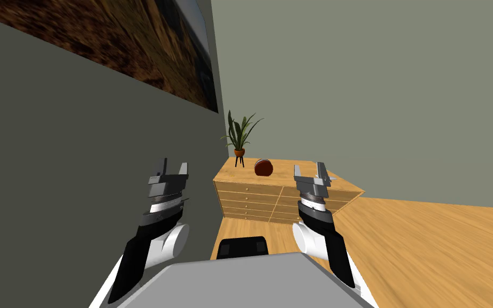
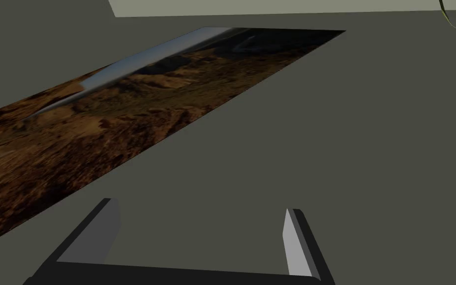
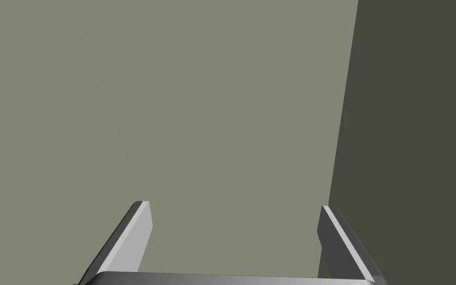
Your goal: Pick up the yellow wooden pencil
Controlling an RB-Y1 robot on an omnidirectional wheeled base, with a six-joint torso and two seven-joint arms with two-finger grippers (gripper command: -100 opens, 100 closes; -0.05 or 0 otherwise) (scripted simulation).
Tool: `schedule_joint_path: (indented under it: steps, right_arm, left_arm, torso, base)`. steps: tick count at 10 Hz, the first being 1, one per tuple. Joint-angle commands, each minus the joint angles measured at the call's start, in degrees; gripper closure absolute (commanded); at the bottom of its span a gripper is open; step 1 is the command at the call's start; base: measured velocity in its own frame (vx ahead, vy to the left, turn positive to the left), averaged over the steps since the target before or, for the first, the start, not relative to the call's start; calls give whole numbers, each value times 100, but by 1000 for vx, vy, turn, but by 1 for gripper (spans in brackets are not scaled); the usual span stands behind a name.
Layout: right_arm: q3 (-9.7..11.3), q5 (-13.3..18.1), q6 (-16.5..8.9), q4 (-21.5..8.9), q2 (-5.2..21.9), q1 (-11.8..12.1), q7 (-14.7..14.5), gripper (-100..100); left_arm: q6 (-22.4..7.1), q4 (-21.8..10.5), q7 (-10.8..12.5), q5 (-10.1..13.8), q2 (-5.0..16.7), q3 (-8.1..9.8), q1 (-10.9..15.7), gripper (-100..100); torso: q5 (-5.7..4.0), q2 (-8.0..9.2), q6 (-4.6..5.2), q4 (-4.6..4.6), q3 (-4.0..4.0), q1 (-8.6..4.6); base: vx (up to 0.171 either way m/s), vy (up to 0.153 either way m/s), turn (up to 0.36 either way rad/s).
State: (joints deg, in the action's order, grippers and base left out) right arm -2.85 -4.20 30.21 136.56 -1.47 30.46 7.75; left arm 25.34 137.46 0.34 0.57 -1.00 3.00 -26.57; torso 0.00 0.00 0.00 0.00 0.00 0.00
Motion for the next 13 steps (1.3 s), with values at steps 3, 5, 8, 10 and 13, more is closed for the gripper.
schedule_joint_path:
  steps: [3, 5, 8, 10, 13]
  right_arm:
    - [0, 0, 0, 0, 0, 0, 0, 0]
    - [0, 0, 0, 0, 0, 0, 0, 0]
    - [0, 0, 0, 0, 0, 0, 0, 0]
    - [0, 0, 0, 0, 0, 0, 0, 0]
    - [0, 0, 0, 0, 0, 0, 0, 0]
  left_arm:
    - [-545, -339, -35, 61, 407, 3, 361, -100]
    - [-794, -472, -48, 83, 535, 4, 510, -100]
    - [-1294, -797, -81, 134, 810, 2, 882, -100]
    - [-1599, -988, -100, 163, 953, 0, 1101, -100]
    - [-2047, -1426, -142, 226, 1240, -8, 1584, -100]
  torso:
    - [-2, -15, 1, -4, -9, -8]
    - [-3, -19, 1, -5, -11, -13]
    - [-3, -17, 1, -4, -10, -14]
    - [-2, -17, 0, -4, -10, -10]
    - [-2, -10, -1, -3, -6, -8]
  base:
    - [37, -27, -23]
    - [34, -32, -13]
    - [31, -33, -16]
    - [33, -25, -11]
    - [21, -28, -12]
